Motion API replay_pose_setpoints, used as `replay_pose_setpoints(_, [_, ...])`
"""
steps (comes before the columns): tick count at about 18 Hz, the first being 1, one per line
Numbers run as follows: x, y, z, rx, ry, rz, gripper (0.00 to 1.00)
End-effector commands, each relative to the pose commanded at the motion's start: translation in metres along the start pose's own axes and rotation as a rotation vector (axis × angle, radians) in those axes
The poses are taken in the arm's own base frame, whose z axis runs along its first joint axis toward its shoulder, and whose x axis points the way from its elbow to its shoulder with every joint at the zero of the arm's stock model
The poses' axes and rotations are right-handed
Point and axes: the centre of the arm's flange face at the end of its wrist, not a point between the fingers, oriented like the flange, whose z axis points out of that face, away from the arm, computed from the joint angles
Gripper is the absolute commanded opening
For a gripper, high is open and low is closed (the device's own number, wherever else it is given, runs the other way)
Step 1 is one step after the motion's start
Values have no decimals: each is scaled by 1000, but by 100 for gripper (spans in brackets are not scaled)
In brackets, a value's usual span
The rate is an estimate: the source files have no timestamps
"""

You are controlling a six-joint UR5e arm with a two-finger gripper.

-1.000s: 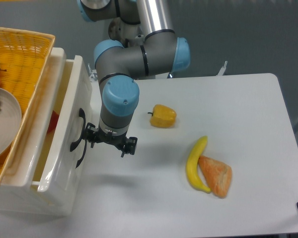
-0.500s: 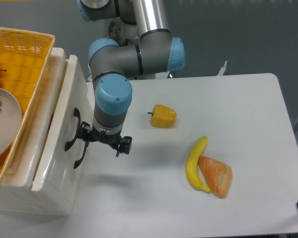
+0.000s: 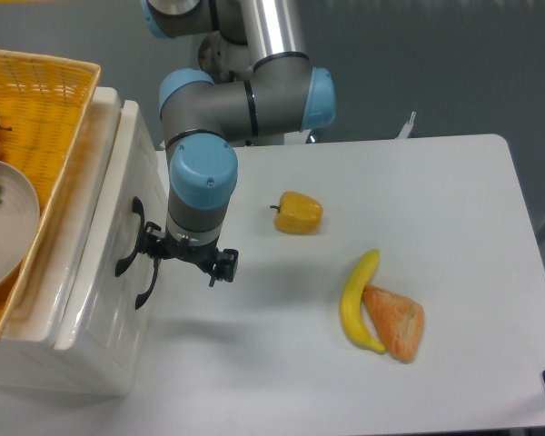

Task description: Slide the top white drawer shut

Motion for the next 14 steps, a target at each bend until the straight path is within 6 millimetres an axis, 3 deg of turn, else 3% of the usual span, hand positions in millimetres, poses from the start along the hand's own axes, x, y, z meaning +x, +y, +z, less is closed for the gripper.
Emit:
replay_pose_setpoints(7, [-3,-1,1,0,2,-3,100])
replay_pose_setpoints(14, [-33,3,-9,24,-12,-4,100])
